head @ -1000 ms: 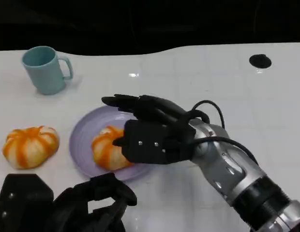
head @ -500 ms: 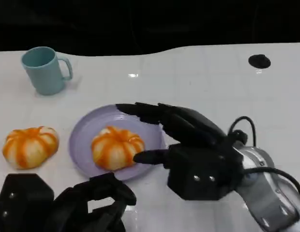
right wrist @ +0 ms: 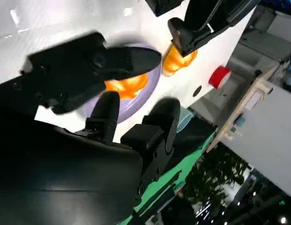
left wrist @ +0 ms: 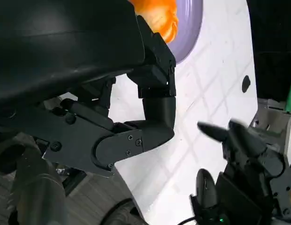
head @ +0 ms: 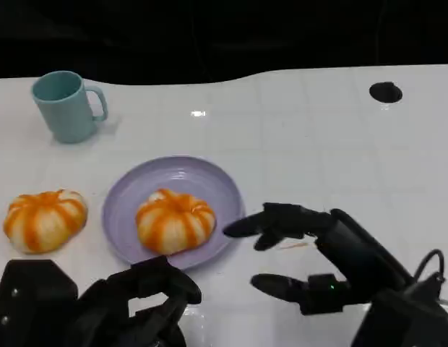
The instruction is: Grasp the bread from the table and place it into the plate.
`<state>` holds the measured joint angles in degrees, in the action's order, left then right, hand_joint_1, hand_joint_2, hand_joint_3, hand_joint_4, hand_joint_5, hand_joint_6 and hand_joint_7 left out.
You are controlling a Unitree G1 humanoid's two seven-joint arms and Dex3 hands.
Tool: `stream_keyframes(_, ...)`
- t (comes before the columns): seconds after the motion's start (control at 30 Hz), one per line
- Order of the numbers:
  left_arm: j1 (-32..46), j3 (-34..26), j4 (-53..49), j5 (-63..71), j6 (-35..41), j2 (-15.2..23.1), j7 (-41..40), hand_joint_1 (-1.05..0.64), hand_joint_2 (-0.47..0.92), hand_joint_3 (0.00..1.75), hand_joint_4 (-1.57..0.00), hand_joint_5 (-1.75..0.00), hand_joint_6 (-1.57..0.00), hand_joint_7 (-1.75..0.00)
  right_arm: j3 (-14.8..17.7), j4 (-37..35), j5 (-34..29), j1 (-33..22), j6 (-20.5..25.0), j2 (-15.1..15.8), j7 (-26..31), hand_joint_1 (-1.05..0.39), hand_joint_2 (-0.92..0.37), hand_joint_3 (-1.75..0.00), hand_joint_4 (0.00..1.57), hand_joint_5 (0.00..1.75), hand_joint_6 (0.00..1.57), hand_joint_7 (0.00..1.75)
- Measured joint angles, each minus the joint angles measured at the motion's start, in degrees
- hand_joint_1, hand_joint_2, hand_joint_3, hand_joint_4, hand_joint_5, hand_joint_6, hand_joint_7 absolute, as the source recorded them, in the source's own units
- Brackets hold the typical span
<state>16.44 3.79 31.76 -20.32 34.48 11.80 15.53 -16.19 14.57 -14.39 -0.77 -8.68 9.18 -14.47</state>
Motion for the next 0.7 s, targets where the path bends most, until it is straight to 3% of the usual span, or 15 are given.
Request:
stream_keyframes(0.13, -0.11, -0.27, -0.71, -0.23, -0.02, 0.01, 0.04, -0.36, 0.82, 0.73, -0.67, -1.75, -0.63, -1.44, 2.39, 0.17, 1.81, -2.73, -3.52, 1.18, 0.14, -0.02, -0.46, -1.24, 0.66, 1.57, 0.73, 1.23)
stream_keyframes(0.3, -0.20, -0.33, -0.79, -0.30, -0.03, 0.05, 0.09, -0.35, 0.82, 0.74, -0.67, -1.75, -0.62, -1.44, 5.04, 2.70, 2.47, -6.66, -4.97, 3.38, 0.14, -0.03, -0.31, -1.48, 0.81, 1.74, 0.83, 1.40)
stream_keyframes(0.5, -0.11, -0.64, -0.86, -0.35, -0.04, 0.16, 0.41, -0.36, 0.82, 0.75, -0.68, -1.75, -0.62, -1.45, 8.60, 7.54, 2.37, -12.88, -4.57, 5.36, 0.22, 0.08, -0.28, -1.53, 0.87, 1.75, 0.80, 1.52)
stream_keyframes(0.7, -0.08, -0.93, -0.86, -0.36, -0.02, 0.23, 0.59, -0.36, 0.82, 0.74, -0.68, -1.75, -0.62, -1.43, 10.48, 8.37, 0.76, -16.20, -4.62, 5.50, 2.12, 0.10, -0.29, -1.54, 0.90, 1.75, 0.77, 1.54)
